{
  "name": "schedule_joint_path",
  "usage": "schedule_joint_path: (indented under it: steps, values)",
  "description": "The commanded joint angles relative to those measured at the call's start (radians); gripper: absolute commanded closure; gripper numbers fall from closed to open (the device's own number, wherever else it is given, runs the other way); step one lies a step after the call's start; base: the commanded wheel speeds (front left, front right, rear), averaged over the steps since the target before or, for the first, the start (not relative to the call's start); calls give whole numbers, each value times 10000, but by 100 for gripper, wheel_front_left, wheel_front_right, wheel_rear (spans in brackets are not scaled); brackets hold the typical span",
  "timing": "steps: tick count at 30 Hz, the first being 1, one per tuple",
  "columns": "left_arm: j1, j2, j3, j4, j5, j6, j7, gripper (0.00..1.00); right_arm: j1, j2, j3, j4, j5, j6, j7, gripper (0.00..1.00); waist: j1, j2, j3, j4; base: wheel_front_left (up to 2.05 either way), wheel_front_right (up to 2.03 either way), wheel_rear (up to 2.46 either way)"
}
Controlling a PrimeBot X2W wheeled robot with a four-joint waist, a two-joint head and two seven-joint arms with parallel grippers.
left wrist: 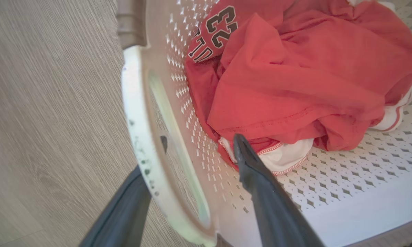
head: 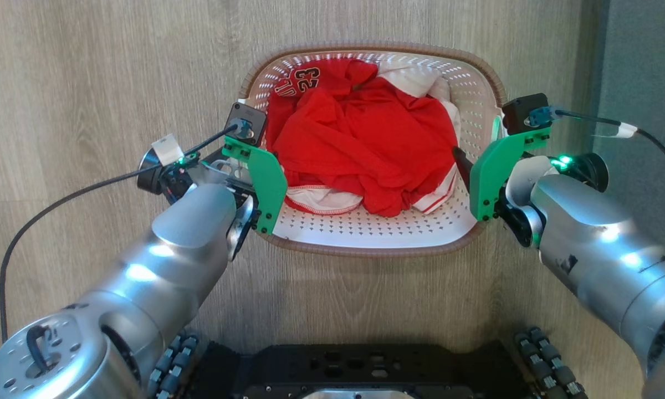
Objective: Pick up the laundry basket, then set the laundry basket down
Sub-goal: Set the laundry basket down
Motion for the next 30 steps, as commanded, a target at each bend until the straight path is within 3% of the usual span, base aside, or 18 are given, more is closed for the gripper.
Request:
schedule_joint_path:
  steps: [1, 17, 30]
  values:
    - [4, 57, 46, -136, 35, 109, -32, 0, 379, 95, 89, -68, -49, 104, -104, 0, 0, -1, -3, 14, 0, 0, 0]
    - [177, 57, 46, -219, -17, 183, 145, 0, 403, 85, 93, 187, -218, 104, -119, 0, 0, -1, -364, 74, 0, 0, 0]
    - [939, 57, 45, 3, 39, 189, 313, 0, 1155, 493, 94, 824, -191, 104, -17, 0, 0, -1, -1909, -58, 0, 0, 0]
